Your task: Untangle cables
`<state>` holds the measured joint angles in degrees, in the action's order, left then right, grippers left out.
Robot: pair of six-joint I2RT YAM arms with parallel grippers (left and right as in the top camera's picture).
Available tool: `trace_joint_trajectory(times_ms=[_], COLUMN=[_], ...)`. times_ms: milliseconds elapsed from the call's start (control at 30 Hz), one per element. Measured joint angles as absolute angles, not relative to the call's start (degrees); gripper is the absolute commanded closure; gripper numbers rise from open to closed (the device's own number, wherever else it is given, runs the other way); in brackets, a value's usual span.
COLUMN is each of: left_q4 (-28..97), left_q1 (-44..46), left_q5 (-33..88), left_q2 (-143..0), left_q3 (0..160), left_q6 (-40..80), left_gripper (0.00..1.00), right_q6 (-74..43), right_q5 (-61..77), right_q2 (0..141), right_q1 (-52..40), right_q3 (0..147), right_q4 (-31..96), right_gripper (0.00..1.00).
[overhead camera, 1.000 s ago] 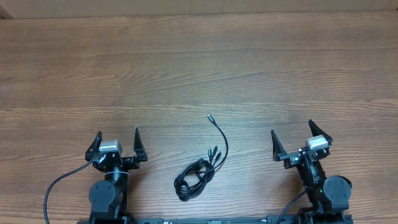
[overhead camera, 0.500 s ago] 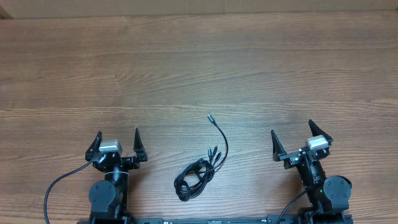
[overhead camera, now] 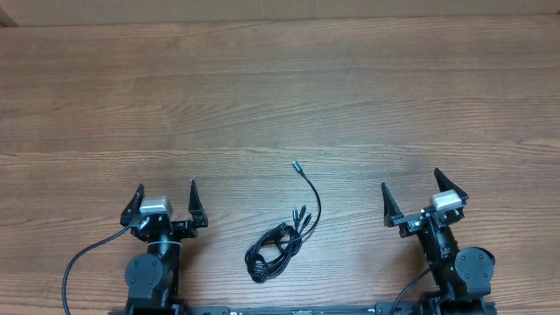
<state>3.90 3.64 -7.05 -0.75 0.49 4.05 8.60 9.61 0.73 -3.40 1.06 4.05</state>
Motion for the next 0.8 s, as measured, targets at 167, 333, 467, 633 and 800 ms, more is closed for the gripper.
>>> trace_joint_trajectory(times_ms=[167, 333, 467, 633, 800], left_q4=[3.90, 4.10, 5.26, 11.99, 19.18], left_q1=[3.64, 3.64, 3.64, 3.64, 3.64], left_q5=[-7.05, -7.03, -6.85, -6.15, -4.45], left_q2=[-0.75, -0.75, -0.75, -0.75, -0.75], left_q3=[0.49, 0.51, 1.08, 4.23, 9.65], left_q6=[4.05, 4.05, 4.12, 5.39, 6.00], left_gripper=[0.00, 0.00, 0.00, 0.00, 0.00], right_q6=[8.62, 8.60, 8.62, 8.62, 8.67], right_q5=[9.58, 9.63, 9.63, 9.63, 9.61], right_q2=[0.73, 0.73, 0.73, 0.73, 0.73], right_q1=[-3.42, -3.40, -3.40, -3.40, -3.42], right_q3=[1.06, 1.06, 1.06, 1.06, 1.06], right_q4=[4.08, 4.08, 4.08, 4.05, 4.05], right_gripper=[0.00, 0.00, 0.00, 0.00, 0.00])
